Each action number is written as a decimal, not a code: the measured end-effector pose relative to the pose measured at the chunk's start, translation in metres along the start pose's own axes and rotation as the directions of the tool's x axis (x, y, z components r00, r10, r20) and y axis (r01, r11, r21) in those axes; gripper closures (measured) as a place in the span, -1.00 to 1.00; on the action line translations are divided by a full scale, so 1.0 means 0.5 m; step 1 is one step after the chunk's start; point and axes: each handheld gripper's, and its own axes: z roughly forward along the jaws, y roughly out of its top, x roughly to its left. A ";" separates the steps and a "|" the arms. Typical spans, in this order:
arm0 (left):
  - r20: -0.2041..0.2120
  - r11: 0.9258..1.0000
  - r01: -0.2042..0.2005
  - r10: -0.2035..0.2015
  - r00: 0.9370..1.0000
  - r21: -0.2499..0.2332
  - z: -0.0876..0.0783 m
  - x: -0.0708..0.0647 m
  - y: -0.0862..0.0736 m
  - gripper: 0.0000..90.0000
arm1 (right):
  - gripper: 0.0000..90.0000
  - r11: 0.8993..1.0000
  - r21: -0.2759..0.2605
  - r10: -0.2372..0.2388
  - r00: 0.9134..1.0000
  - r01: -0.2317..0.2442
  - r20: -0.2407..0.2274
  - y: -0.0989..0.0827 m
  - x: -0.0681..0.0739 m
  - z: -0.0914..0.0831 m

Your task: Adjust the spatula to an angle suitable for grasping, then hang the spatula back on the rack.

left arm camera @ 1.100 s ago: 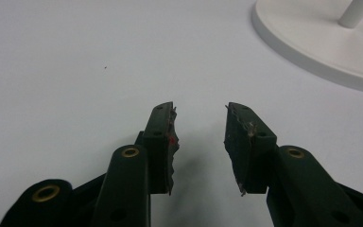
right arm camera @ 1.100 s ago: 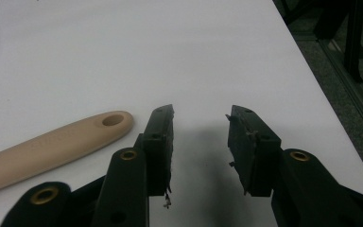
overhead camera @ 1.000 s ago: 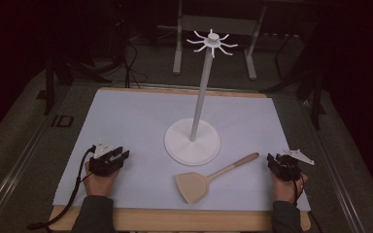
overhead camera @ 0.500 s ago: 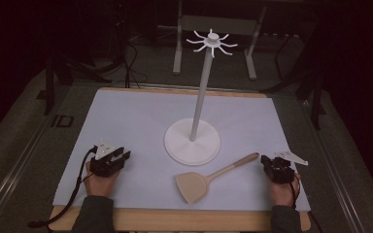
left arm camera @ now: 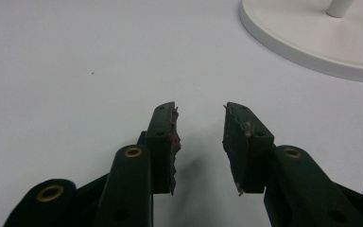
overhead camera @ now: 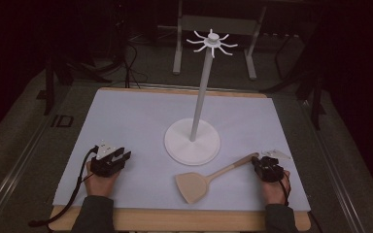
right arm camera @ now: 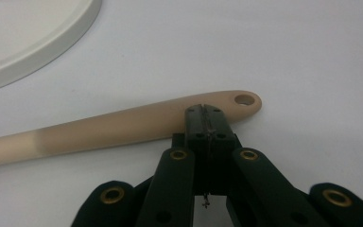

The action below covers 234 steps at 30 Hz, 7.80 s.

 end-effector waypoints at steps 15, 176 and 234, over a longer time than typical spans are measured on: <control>0.001 1.000 -0.008 0.008 1.000 0.002 0.000 -0.001 0.000 0.45 | 1.00 1.000 -0.011 -0.010 1.000 0.010 0.000 0.030 0.008 0.039; -0.010 1.000 -0.010 0.010 1.000 0.021 0.004 -0.003 0.002 0.37 | 0.42 0.941 0.332 -0.034 0.994 0.067 -0.105 0.105 0.207 0.054; -0.012 0.999 -0.009 0.009 1.000 0.034 0.007 -0.003 0.003 0.37 | 0.72 0.884 0.456 -0.052 0.992 0.101 -0.118 0.168 0.121 0.105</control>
